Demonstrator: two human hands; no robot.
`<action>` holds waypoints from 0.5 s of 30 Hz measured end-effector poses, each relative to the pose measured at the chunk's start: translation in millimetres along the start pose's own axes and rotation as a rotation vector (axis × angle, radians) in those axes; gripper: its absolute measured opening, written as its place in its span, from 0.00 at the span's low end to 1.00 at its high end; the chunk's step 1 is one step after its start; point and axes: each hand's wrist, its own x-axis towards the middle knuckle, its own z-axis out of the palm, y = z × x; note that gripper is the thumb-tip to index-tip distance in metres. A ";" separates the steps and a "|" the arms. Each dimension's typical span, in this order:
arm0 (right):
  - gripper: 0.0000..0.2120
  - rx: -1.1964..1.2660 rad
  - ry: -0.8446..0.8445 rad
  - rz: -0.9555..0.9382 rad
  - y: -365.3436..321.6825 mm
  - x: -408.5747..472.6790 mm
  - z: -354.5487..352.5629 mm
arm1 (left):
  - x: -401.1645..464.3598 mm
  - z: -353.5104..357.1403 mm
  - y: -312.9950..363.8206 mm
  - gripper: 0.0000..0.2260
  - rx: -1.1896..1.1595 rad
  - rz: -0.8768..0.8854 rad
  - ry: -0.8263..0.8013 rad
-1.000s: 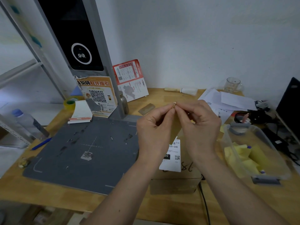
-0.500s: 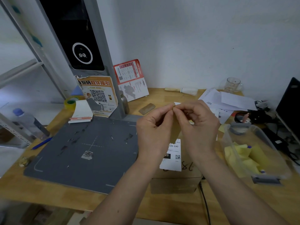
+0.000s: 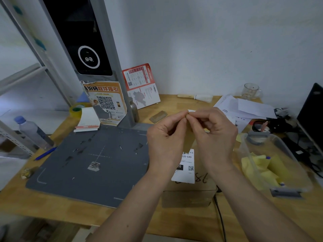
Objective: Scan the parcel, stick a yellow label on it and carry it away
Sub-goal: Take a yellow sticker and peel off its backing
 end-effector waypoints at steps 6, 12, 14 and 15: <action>0.09 -0.006 0.007 0.009 0.8 1.7 -1.5 | -0.3 2.3 0.0 0.13 0.007 0.002 0.010; 0.11 0.023 0.003 0.058 -0.2 2.0 -2.5 | -1.2 3.4 -2.6 0.10 0.013 0.002 0.018; 0.12 0.059 -0.001 0.127 -2.1 1.8 -2.5 | -0.3 3.4 -1.9 0.10 0.010 -0.001 0.019; 0.12 0.087 -0.006 0.182 -3.9 1.9 -2.1 | 0.7 3.1 -0.9 0.11 0.010 0.001 0.017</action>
